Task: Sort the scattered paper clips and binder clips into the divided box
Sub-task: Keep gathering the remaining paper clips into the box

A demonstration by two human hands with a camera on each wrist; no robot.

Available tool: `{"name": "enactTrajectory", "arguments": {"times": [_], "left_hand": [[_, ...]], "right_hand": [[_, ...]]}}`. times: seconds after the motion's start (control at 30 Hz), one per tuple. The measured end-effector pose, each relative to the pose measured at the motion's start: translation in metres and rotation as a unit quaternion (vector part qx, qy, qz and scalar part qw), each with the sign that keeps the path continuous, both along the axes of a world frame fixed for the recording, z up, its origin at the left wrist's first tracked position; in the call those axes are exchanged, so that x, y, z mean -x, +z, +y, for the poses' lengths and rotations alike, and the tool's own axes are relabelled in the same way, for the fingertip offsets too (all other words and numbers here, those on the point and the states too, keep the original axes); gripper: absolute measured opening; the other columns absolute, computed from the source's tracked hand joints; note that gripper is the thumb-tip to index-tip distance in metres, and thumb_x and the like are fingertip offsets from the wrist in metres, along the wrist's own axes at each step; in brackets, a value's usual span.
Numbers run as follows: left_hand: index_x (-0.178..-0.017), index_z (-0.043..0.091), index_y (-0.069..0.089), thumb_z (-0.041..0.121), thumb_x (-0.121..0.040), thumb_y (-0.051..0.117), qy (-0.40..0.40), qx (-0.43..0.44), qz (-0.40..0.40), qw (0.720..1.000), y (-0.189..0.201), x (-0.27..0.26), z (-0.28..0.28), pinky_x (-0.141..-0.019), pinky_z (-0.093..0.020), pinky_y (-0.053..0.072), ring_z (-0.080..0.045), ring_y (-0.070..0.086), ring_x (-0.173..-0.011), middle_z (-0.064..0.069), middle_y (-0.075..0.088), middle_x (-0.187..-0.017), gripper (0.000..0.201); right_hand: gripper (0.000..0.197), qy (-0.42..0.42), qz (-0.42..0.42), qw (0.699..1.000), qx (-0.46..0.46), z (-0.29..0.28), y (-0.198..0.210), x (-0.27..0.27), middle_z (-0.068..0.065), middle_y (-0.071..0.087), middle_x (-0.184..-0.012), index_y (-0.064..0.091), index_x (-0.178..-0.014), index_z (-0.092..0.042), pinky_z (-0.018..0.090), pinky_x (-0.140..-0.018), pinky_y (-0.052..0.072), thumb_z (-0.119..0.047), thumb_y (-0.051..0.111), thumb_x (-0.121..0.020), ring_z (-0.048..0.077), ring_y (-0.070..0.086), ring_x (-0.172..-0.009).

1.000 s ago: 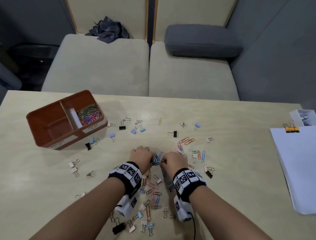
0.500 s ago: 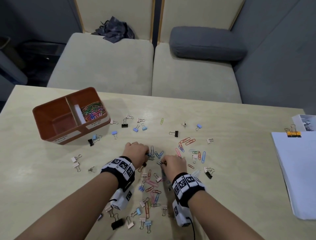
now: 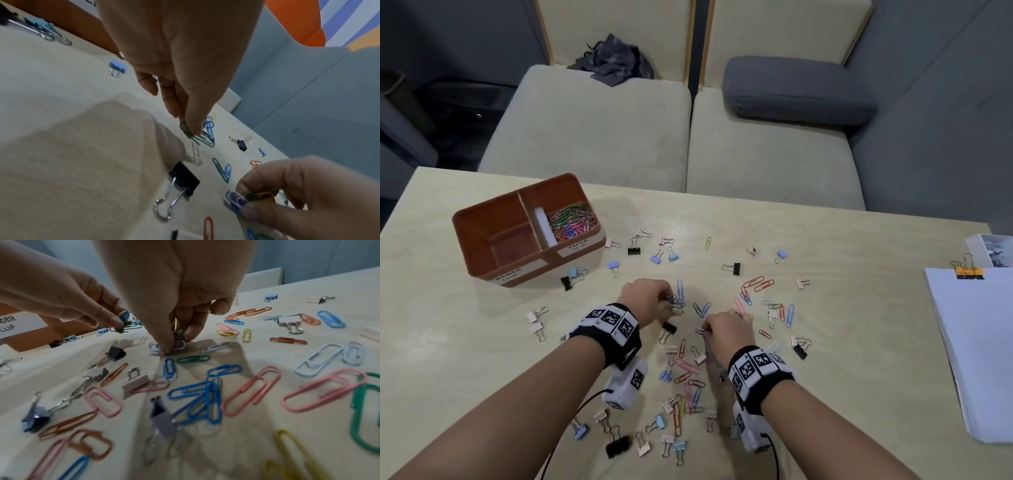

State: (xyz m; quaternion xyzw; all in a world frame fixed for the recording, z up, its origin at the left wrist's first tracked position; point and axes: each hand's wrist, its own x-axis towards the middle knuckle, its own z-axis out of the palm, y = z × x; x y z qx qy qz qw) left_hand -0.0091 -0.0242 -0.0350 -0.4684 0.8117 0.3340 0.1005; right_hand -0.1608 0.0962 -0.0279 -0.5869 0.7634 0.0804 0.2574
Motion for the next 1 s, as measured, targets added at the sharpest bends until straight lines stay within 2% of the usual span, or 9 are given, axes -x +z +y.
{"name": "enactTrajectory", "arguments": {"times": [0.13,0.23,0.37,0.43,0.53,0.67,0.77,0.87,1.0], "left_hand": [[-0.095,0.023,0.065,0.025,-0.086,0.06,0.016,-0.009,0.024,1.0,0.002,-0.004,-0.003,-0.09,-0.036,0.045,-0.018,0.059,-0.095,0.006,0.068,-0.098,0.011],[-0.094,0.022,0.066,0.023,-0.085,0.061,0.025,-0.01,0.034,0.999,0.003,-0.008,-0.006,-0.089,-0.036,0.046,-0.018,0.059,-0.093,0.006,0.068,-0.096,0.01],[-0.093,0.022,0.066,0.022,-0.085,0.062,0.04,-0.007,0.037,0.999,0.003,-0.013,-0.009,-0.088,-0.035,0.046,-0.017,0.059,-0.093,0.006,0.068,-0.095,0.01],[-0.093,0.022,0.066,0.023,-0.085,0.062,0.046,-0.012,0.038,0.998,0.002,-0.015,-0.01,-0.088,-0.035,0.047,-0.018,0.06,-0.092,0.006,0.069,-0.094,0.009],[-0.093,0.022,0.067,0.023,-0.084,0.064,0.064,-0.014,0.046,0.997,0.0,-0.013,-0.009,-0.087,-0.034,0.047,-0.018,0.06,-0.092,0.006,0.069,-0.092,0.01],[-0.107,0.022,0.062,0.024,-0.084,0.066,0.098,-0.021,0.076,0.992,-0.004,0.003,-0.004,-0.089,-0.037,0.048,-0.018,0.062,-0.09,0.009,0.064,-0.082,0.023],[-0.116,0.021,0.056,0.029,-0.083,0.067,0.108,-0.034,0.055,0.992,-0.008,0.019,-0.002,-0.092,-0.039,0.047,-0.023,0.061,-0.097,0.0,0.068,-0.097,0.036],[-0.112,0.022,0.058,0.029,-0.083,0.064,0.102,-0.014,0.013,0.995,-0.013,0.033,-0.001,-0.093,-0.039,0.047,-0.023,0.059,-0.102,0.0,0.068,-0.105,0.03],[-0.105,0.025,0.063,0.03,-0.088,0.057,0.082,0.043,-0.025,0.995,-0.014,0.043,-0.003,-0.091,-0.04,0.047,-0.022,0.056,-0.102,0.002,0.067,-0.104,0.018]], "right_hand": [[0.02,0.043,0.0,0.999,0.034,-0.014,0.005,0.015,-0.002,0.062,-0.113,0.065,-0.108,-0.025,0.038,-0.098,0.03,-0.025,0.05,-0.094,0.022,0.048,-0.113],[0.02,0.116,-0.006,0.992,0.056,-0.025,0.007,0.024,-0.004,0.053,-0.123,0.066,-0.106,-0.025,0.039,-0.098,0.029,-0.03,0.053,-0.092,0.021,0.041,-0.119],[0.02,0.205,-0.023,0.978,0.015,-0.037,-0.001,0.025,-0.001,0.048,-0.131,0.07,-0.104,-0.021,0.037,-0.097,0.034,-0.028,0.057,-0.09,0.025,0.041,-0.121],[0.019,0.179,-0.059,0.982,0.011,-0.04,-0.005,0.025,0.003,0.052,-0.125,0.071,-0.101,-0.015,0.034,-0.093,0.038,-0.023,0.058,-0.09,0.027,0.044,-0.116],[0.019,0.137,-0.084,0.987,-0.007,-0.044,-0.006,0.026,0.007,0.058,-0.114,0.07,-0.102,-0.012,0.037,-0.093,0.041,-0.015,0.055,-0.091,0.027,0.046,-0.111],[0.023,0.107,-0.089,0.989,-0.041,-0.045,-0.006,0.027,0.009,0.059,-0.117,0.065,-0.109,-0.012,0.035,-0.097,0.039,-0.014,0.049,-0.094,0.027,0.047,-0.115],[0.023,0.078,-0.089,0.992,-0.038,-0.043,-0.006,0.027,0.01,0.061,-0.117,0.062,-0.112,-0.013,0.035,-0.096,0.04,-0.013,0.047,-0.095,0.027,0.049,-0.115],[0.021,0.034,-0.101,0.994,-0.008,-0.038,-0.008,0.028,0.009,0.064,-0.113,0.063,-0.111,-0.015,0.034,-0.093,0.042,-0.014,0.05,-0.093,0.027,0.053,-0.112],[0.022,0.021,-0.095,0.995,-0.009,-0.036,-0.011,0.026,0.01,0.065,-0.112,0.064,-0.112,-0.013,0.034,-0.093,0.043,-0.018,0.052,-0.094,0.028,0.055,-0.109]]}}
